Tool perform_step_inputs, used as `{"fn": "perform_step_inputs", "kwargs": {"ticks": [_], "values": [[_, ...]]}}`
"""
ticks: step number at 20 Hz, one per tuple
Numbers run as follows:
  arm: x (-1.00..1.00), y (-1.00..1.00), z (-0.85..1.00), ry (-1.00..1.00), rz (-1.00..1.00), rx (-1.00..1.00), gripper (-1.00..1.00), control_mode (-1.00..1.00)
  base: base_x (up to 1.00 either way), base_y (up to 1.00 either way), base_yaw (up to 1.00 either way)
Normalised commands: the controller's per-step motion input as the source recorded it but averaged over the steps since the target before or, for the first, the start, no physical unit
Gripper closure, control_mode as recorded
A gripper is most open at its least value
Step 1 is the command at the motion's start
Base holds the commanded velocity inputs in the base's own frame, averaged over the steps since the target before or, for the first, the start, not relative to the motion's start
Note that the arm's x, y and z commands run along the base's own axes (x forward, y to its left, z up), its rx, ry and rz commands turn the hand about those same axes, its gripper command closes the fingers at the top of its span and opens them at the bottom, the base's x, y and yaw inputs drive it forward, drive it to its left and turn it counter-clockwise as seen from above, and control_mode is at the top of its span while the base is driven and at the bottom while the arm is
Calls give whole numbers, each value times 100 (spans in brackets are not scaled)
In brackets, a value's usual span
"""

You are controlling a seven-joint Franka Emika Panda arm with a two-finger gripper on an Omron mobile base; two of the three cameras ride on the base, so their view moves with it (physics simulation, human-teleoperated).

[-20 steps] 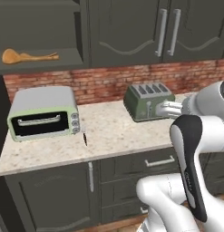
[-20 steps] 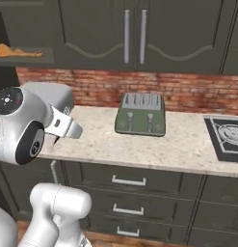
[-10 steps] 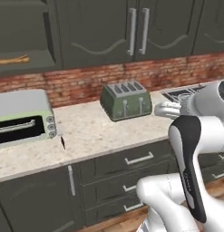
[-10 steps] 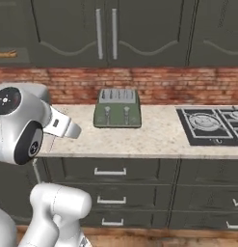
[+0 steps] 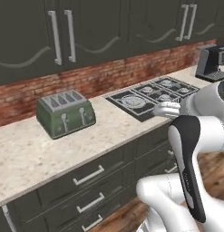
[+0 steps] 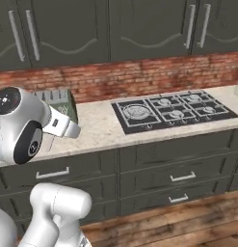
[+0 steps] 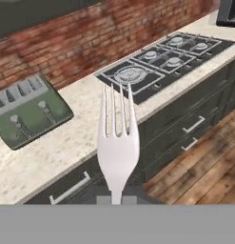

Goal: Organize the utensils by type. Pick up the wooden spoons from the counter and place them in the open cabinet. Then pick up the metallic utensils from the counter and place them in the open drawer.

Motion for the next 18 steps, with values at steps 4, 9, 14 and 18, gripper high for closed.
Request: {"fn": "perform_step_inputs", "kwargs": {"ticks": [4, 9, 14, 18], "values": [[0, 0, 0, 0, 0, 0, 100, 100, 0, -74, -51], [0, 0, 0, 0, 0, 0, 100, 100, 0, -69, -48], [0, 0, 0, 0, 0, 0, 100, 100, 2, -60, -47], [0, 0, 0, 0, 0, 0, 100, 100, 33, -35, -36]]}}
